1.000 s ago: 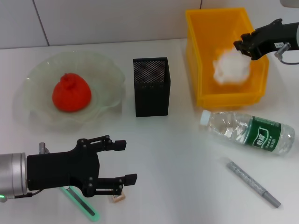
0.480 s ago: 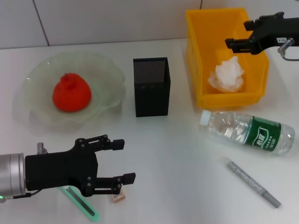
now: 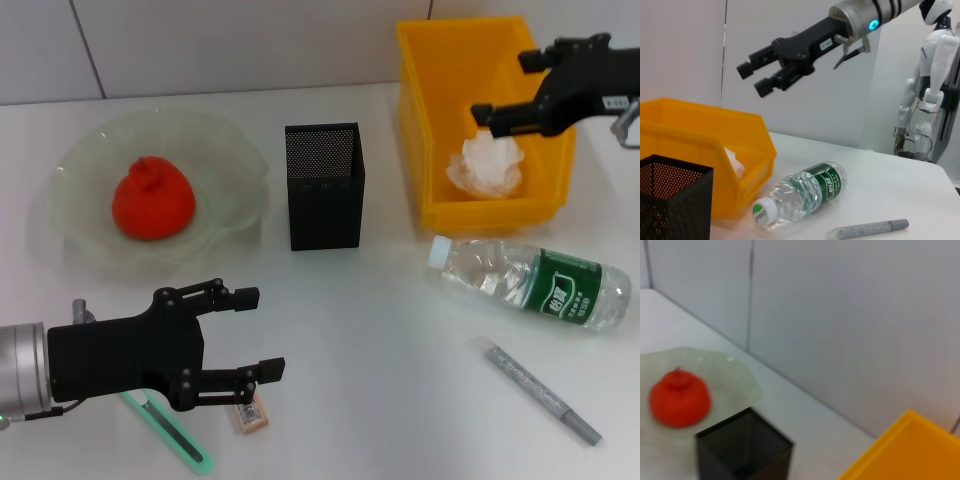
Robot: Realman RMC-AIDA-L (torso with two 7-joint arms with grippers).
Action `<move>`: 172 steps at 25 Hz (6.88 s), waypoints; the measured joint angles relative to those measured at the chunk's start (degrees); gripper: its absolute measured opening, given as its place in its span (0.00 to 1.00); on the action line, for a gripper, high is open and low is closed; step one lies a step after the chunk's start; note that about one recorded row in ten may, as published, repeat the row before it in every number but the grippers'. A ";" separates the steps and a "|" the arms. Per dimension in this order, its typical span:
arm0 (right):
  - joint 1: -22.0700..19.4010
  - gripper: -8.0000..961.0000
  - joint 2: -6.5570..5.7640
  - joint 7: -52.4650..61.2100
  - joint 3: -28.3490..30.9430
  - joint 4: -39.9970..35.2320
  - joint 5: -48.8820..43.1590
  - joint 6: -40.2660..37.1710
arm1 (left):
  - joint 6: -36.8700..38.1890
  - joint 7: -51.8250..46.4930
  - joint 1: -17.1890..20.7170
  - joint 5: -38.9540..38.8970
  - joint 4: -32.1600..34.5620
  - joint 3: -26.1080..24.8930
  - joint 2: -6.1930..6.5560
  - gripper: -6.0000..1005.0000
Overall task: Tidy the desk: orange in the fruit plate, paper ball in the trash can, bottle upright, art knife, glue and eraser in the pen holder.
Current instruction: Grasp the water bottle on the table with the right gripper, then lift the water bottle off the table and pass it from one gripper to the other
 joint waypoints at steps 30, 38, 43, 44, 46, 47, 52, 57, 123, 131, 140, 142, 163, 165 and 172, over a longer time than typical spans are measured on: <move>5.78 0.87 -1.97 10.55 8.70 -5.19 -12.68 -35.25 | 0.12 0.71 0.19 0.19 -0.26 -0.02 -0.10 0.84; 7.40 0.87 -2.65 2.48 10.39 1.43 -16.62 -33.63 | 0.23 0.70 0.27 0.20 -0.26 -0.02 -0.19 0.84; 8.44 0.87 -2.62 -0.08 11.11 4.72 -17.26 -32.12 | 0.09 0.71 0.27 0.20 -0.26 -0.03 -0.27 0.84; 8.57 0.87 -2.66 -0.51 11.12 5.22 -17.41 -31.87 | 0.07 0.70 0.27 0.20 -0.26 -0.02 -0.28 0.84; 9.03 0.87 -2.76 -1.80 10.98 6.60 -18.40 -31.21 | 0.05 0.70 0.27 0.19 -0.26 -0.02 -0.28 0.84; 9.41 0.87 -2.77 -2.80 10.64 7.57 -19.61 -30.67 | 0.05 0.70 0.27 0.19 -0.26 -0.02 -0.28 0.84; 10.23 0.87 -1.56 -6.74 10.31 8.39 -23.64 -28.85 | 0.01 0.70 0.10 0.01 -0.26 -0.03 -0.28 0.84; 11.64 0.87 -1.24 -8.39 10.27 9.94 -25.84 -27.84 | 0.01 0.70 -0.08 0.01 -0.26 -0.02 -0.28 0.84; 18.05 0.86 -0.57 -9.55 5.79 29.80 -32.65 -15.59 | 0.02 1.59 0.60 -0.08 -0.87 -0.02 -0.37 0.84; 19.09 0.82 -0.64 -9.29 5.25 32.82 -32.66 -15.00 | 0.00 1.60 0.55 -0.08 -0.87 -0.02 -0.37 0.84; 19.27 0.81 -0.53 -8.87 5.16 32.95 -32.17 -16.96 | 0.01 1.59 0.75 -0.08 -0.88 -0.03 -0.28 0.84; 19.22 0.80 -0.53 -8.85 5.16 32.84 -32.11 -17.17 | 0.04 1.58 0.76 -0.08 -0.87 -0.02 -0.28 0.84; 8.33 0.80 -0.20 -9.01 5.08 17.41 -19.79 -21.58 | 0.03 1.58 0.80 -0.08 -0.87 -0.19 -0.33 0.84; 7.35 0.79 -0.21 -9.04 5.08 16.24 -18.92 -21.69 | 0.01 1.58 0.80 -0.10 -0.87 -0.36 -0.35 0.84; 4.63 0.79 -0.26 -9.16 5.08 12.74 -15.82 -21.80 | 0.06 1.58 0.79 -0.14 -0.87 -0.48 -0.37 0.84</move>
